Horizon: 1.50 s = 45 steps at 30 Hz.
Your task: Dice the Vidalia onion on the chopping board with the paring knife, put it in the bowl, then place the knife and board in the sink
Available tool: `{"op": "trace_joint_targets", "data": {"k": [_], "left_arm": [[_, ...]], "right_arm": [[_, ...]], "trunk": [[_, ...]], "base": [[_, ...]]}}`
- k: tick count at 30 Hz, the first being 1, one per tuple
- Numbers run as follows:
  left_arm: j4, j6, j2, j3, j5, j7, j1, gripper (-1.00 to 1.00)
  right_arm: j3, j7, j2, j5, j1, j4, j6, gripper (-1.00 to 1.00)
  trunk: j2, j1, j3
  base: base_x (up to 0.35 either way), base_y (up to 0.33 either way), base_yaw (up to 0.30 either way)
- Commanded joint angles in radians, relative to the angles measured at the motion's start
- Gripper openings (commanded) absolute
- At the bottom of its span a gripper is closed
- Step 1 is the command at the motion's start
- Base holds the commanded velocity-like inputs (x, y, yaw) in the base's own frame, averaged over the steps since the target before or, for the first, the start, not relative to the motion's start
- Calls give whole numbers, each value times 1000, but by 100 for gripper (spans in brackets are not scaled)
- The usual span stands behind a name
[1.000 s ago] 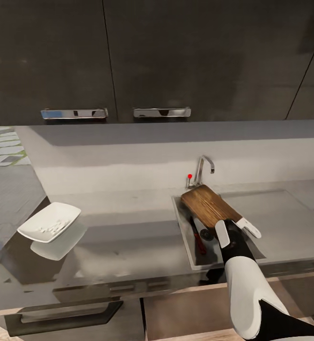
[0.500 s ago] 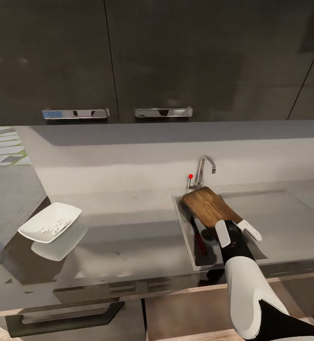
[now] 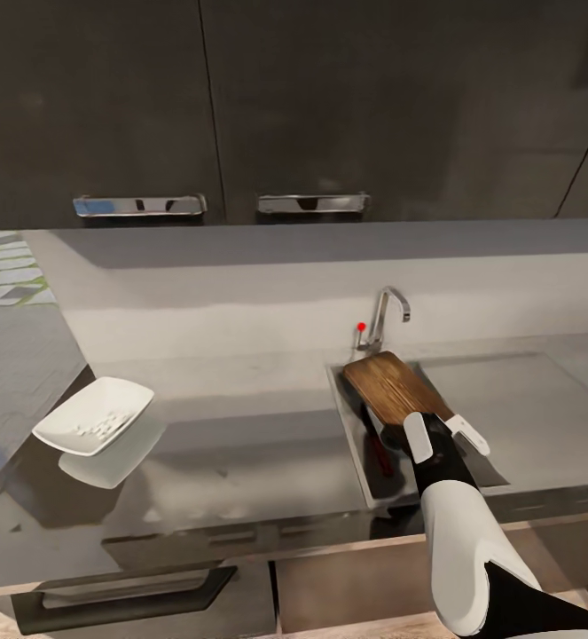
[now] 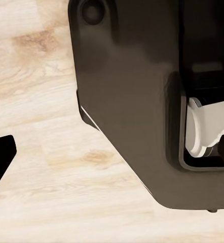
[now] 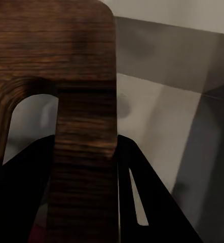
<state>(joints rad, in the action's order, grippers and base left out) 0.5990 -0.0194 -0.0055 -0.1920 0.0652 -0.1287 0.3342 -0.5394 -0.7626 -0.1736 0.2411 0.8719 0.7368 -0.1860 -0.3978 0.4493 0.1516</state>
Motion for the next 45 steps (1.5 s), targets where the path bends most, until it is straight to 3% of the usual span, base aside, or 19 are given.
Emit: {"op": "trace_joint_targets", "data": {"k": [1, 24, 31, 36, 45], "left_arm": [[2, -2, 1, -6, 7, -8, 0, 100], [-2, -1, 2, -6, 8, -8, 0, 100], [-14, 7, 2, -6, 7, -8, 0, 100], [-19, 18, 2, -6, 8, -8, 0, 100], [-22, 21, 2, -6, 8, -8, 0, 100]], "right_arm": [[-2, -3, -1, 0, 1, 3, -7, -100], [-5, -5, -1, -3, 1, 4, -7, -100], [-13, -41, -1, -3, 1, 11, -3, -100], [-24, -115, -1, 0, 1, 15, 90, -100], [-23, -140, -1, 1, 1, 14, 118, -100]], "trunk": [[-2, 1, 4], [-2, 1, 40], [-2, 1, 44], [-2, 1, 44], [-2, 1, 44]], "base": [[20, 23, 0], [23, 20, 0], [1, 1, 0], [0, 0, 0], [0, 0, 0]]}}
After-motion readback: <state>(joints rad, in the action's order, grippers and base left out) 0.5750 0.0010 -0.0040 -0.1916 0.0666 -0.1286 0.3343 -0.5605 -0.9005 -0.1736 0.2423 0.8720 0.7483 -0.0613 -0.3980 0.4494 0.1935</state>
